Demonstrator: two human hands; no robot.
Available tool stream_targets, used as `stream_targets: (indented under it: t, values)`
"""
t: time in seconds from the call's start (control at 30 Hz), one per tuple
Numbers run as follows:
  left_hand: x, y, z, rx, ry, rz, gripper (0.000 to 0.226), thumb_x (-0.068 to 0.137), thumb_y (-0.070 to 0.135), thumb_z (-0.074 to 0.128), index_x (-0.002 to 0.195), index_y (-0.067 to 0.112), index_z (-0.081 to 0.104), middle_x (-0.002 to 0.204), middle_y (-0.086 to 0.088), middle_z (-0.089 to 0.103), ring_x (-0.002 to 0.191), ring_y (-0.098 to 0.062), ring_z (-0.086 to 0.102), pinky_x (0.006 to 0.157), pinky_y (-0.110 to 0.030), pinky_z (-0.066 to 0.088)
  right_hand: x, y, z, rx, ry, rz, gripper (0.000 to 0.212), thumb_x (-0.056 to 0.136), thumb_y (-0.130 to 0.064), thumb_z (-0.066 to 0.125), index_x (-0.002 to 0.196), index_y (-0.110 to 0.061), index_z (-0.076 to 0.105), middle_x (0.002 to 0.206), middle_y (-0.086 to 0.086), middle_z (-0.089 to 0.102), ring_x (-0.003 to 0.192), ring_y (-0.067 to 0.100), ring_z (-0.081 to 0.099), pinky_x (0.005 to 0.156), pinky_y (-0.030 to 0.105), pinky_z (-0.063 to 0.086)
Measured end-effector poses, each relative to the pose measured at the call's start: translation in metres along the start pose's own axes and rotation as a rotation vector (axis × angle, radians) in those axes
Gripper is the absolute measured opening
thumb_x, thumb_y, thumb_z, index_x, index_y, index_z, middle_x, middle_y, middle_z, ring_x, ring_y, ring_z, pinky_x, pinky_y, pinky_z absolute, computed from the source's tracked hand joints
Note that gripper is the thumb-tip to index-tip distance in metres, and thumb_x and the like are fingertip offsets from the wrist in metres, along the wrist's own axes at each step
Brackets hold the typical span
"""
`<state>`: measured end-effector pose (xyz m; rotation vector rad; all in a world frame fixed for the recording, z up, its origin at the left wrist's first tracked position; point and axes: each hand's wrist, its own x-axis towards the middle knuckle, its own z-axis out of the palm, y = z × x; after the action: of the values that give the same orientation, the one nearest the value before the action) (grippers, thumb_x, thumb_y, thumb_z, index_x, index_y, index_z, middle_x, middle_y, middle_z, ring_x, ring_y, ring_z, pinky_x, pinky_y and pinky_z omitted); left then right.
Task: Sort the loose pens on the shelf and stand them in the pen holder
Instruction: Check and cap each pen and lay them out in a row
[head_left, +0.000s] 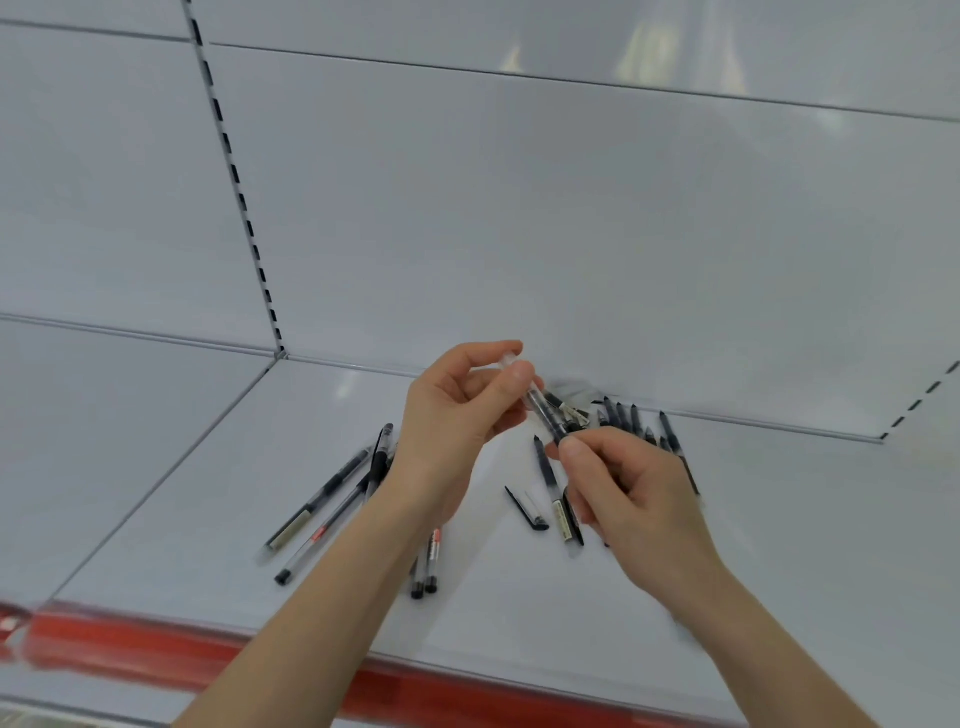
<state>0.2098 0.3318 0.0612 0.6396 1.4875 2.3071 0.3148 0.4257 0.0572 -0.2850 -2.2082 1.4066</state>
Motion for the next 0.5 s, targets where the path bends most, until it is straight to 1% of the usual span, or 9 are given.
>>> stream_targets:
  t: [0.07,0.17,0.27,0.33,0.4,0.5]
  values:
    - [0.001,0.002,0.000,0.013,0.016,0.010,0.009,0.083,0.012,0.062,0.091,0.017,0.065,0.067,0.000,0.070,0.067,-0.011,0.062,0.072,-0.024,0.054,0.002,-0.001,0.001,0.016,0.011,0.005,0.026,0.089,-0.026,0.054,0.068,-0.012,0.062,0.044,-0.006,0.047,0.041,0.005,0.039,0.042,0.013,0.031]
    - [0.003,0.005,-0.001,0.024,0.019,0.014,0.009,0.084,0.012,0.062,0.091,0.017,0.065,0.067,0.000,0.070,0.068,-0.010,0.063,0.069,-0.022,0.054,0.004,-0.004,0.002,0.027,0.001,0.006,0.027,0.089,-0.025,0.055,0.068,-0.010,0.062,0.044,-0.006,0.047,0.042,0.004,0.040,0.042,0.011,0.032]
    - [0.002,0.004,-0.005,0.011,0.026,-0.016,0.010,0.085,0.012,0.061,0.093,0.017,0.064,0.069,0.000,0.070,0.069,-0.011,0.064,0.069,-0.023,0.056,0.006,-0.006,0.003,0.054,-0.043,0.058,0.024,0.090,-0.016,0.052,0.069,-0.011,0.063,0.043,-0.005,0.046,0.039,0.003,0.038,0.041,0.010,0.030]
    - [0.001,0.001,-0.007,-0.012,0.030,-0.045,0.010,0.086,0.012,0.060,0.094,0.017,0.064,0.070,0.001,0.070,0.069,-0.011,0.064,0.068,-0.022,0.055,0.007,-0.006,0.002,0.073,-0.088,0.114,0.025,0.092,-0.016,0.049,0.073,-0.012,0.064,0.042,-0.005,0.047,0.037,0.003,0.037,0.040,0.011,0.030]
    - [0.000,-0.001,-0.010,-0.022,0.042,-0.066,0.010,0.086,0.012,0.060,0.094,0.016,0.065,0.069,0.001,0.070,0.066,-0.010,0.064,0.066,-0.020,0.055,0.009,-0.007,0.000,0.092,-0.162,0.181,0.025,0.094,-0.019,0.046,0.080,-0.010,0.066,0.044,-0.003,0.053,0.038,0.006,0.040,0.040,0.013,0.033]
    - [0.004,-0.003,-0.017,0.002,0.079,-0.090,0.009,0.086,0.013,0.060,0.092,0.016,0.066,0.066,0.002,0.069,0.064,-0.009,0.063,0.063,-0.020,0.055,0.015,-0.004,-0.002,0.064,-0.260,0.219,0.028,0.096,-0.024,0.043,0.087,-0.010,0.066,0.056,0.002,0.064,0.044,0.009,0.052,0.044,0.017,0.042]
